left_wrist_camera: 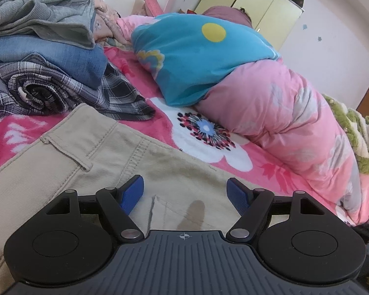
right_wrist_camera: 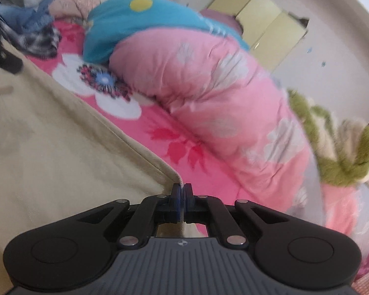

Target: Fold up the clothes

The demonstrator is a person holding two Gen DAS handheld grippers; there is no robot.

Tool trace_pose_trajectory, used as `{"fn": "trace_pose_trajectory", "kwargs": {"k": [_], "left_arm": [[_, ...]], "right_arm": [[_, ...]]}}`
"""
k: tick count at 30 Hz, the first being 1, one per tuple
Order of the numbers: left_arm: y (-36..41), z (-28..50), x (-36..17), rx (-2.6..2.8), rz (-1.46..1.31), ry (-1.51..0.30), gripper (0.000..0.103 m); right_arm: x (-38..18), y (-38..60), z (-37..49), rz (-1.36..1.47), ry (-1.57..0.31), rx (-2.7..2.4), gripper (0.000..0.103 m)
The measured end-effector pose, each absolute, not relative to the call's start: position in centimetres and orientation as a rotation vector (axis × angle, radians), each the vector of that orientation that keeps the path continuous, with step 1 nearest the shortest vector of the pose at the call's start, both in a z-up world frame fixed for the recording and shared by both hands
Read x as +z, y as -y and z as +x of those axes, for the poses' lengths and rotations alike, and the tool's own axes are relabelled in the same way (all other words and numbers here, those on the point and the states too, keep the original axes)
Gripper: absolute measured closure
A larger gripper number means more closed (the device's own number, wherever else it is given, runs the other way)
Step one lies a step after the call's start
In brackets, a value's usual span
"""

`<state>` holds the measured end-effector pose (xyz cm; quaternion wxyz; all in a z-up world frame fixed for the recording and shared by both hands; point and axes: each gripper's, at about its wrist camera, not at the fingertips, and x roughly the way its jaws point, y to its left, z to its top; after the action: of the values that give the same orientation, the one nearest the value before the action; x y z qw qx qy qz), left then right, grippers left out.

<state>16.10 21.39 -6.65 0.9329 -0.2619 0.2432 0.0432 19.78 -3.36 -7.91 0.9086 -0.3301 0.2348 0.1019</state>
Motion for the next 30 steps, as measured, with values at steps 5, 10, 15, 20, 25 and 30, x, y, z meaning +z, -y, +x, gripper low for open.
{"fn": "trace_pose_trajectory", "kwargs": {"k": [5, 10, 15, 20, 25, 30], "left_arm": [[-21.4, 16.1, -6.7, 0.082, -0.543, -0.498, 0.028], [-21.5, 16.1, -6.8, 0.081, -0.547, -0.497, 0.028], [-21.4, 16.1, -6.8, 0.084, -0.547, -0.495, 0.028], [-21.5, 16.1, -6.8, 0.086, -0.554, -0.495, 0.028], [-21.8, 15.8, -6.6, 0.091, -0.578, -0.482, 0.028], [-21.9, 14.7, -6.0, 0.091, -0.593, -0.448, 0.028]], "right_arm": [[-9.5, 4.4, 22.6, -0.55, -0.625, 0.253, 0.103], [-9.1, 7.4, 25.4, -0.284, -0.746, 0.293, 0.094], [-9.0, 14.1, 28.5, 0.213, -0.864, 0.299, 0.07], [-9.6, 19.1, 28.3, 0.541, -0.836, 0.196, 0.068], [-10.1, 24.3, 26.1, 0.879, -0.795, 0.14, 0.068], [-8.4, 26.2, 20.5, 0.922, -0.733, 0.202, 0.068]]}}
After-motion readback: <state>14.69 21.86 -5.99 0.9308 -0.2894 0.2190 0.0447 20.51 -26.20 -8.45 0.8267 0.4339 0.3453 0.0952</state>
